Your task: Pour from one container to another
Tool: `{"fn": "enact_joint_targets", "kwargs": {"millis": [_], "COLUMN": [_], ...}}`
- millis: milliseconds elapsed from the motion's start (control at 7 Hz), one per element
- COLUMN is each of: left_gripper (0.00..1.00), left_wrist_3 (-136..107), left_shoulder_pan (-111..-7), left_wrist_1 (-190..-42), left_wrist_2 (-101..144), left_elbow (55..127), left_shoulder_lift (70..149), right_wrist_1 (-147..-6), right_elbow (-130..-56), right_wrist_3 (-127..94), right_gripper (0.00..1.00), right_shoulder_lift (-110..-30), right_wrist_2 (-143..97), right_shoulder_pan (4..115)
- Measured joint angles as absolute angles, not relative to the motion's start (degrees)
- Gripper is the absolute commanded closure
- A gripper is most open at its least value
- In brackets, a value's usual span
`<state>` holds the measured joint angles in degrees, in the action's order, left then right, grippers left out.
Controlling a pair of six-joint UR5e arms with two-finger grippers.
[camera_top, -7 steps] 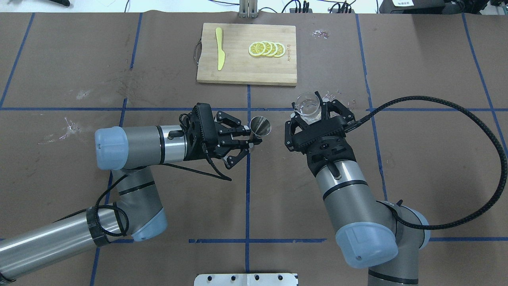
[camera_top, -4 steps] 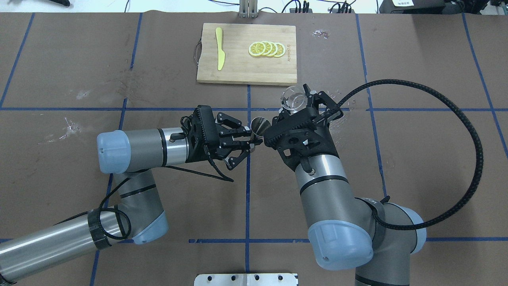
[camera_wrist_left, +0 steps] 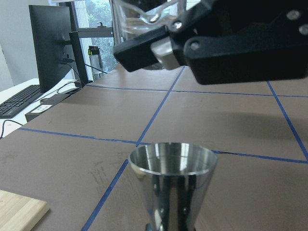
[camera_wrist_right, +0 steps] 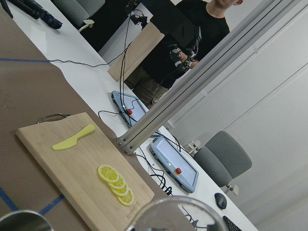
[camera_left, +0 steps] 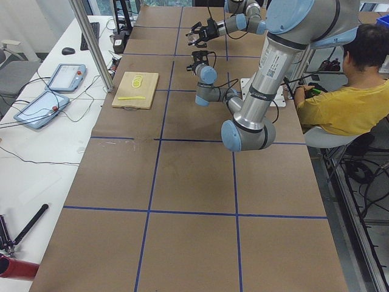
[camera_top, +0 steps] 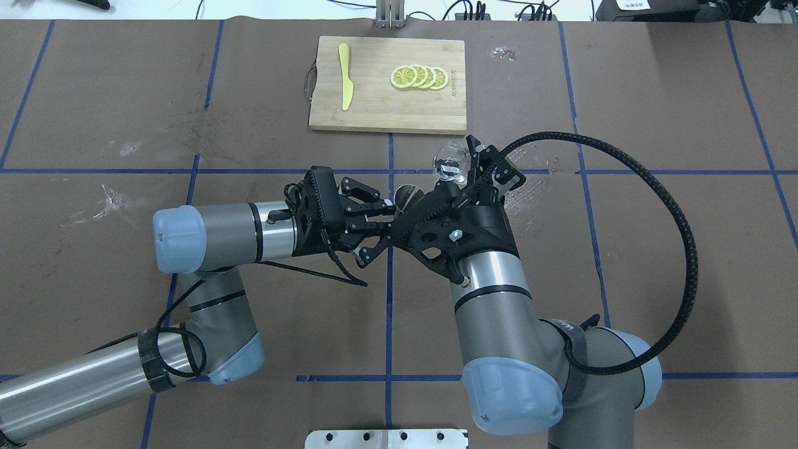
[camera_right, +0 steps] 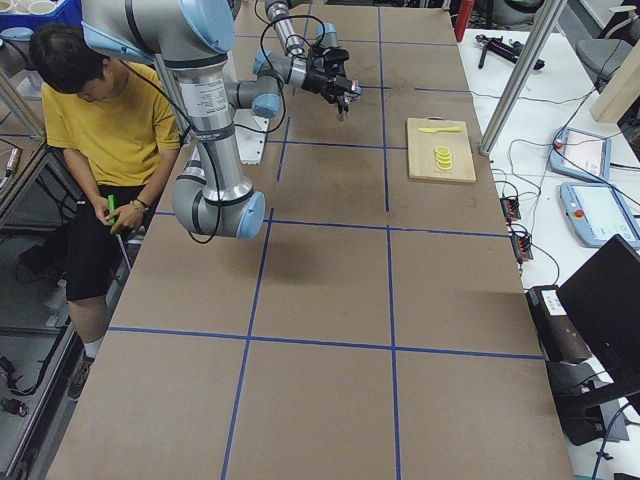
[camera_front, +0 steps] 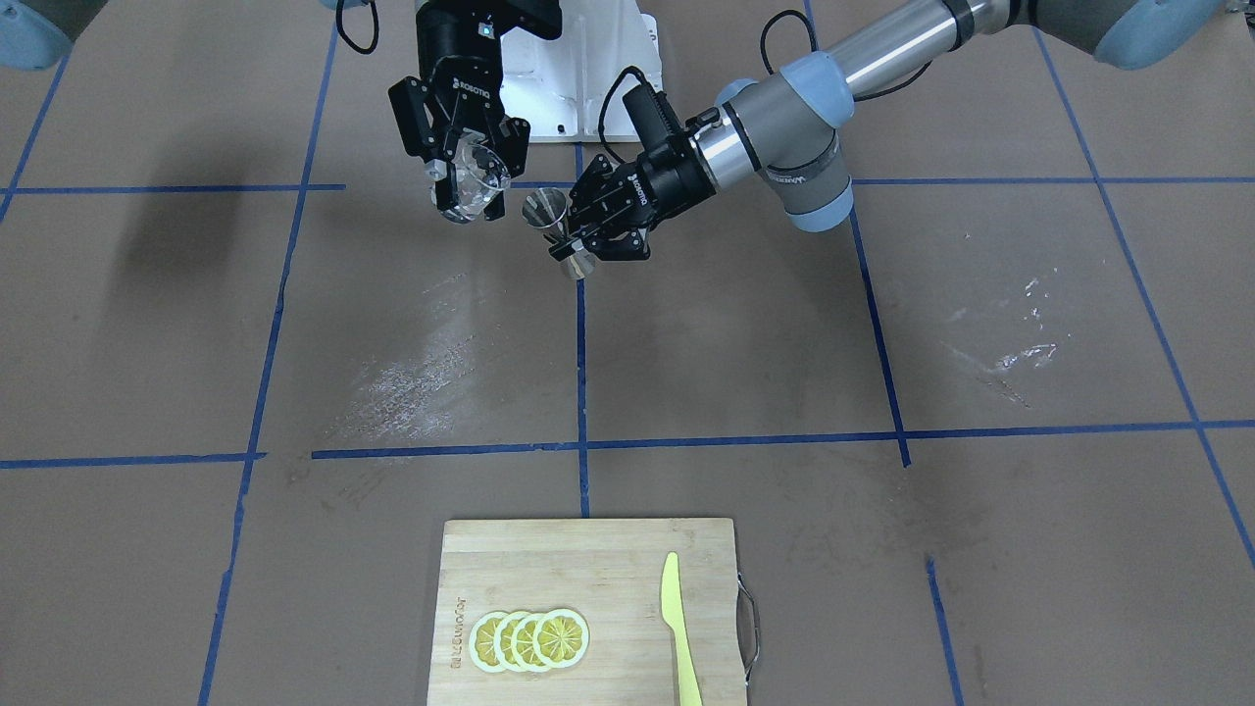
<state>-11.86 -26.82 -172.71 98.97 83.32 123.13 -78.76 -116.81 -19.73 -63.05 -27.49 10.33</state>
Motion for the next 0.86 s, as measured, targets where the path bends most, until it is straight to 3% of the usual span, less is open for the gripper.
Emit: {"fn": "enact_joint_targets", "kwargs": {"millis": [857], "left_gripper": [1.0], "left_wrist_3": [-11.86], "left_shoulder_pan": [-26.4], "left_wrist_1": [-172.7], "left_wrist_2": [98.65], "left_elbow": [83.36], "left_shoulder_lift": [123.13], "right_wrist_1": [-86.33], "right_elbow": [-116.71], "right_wrist_3": [-16.35], "right_gripper": [1.0], "right_shoulder_lift": [-61.15], "right_wrist_2": [-23.92], "right_shoulder_pan": [7.87]}}
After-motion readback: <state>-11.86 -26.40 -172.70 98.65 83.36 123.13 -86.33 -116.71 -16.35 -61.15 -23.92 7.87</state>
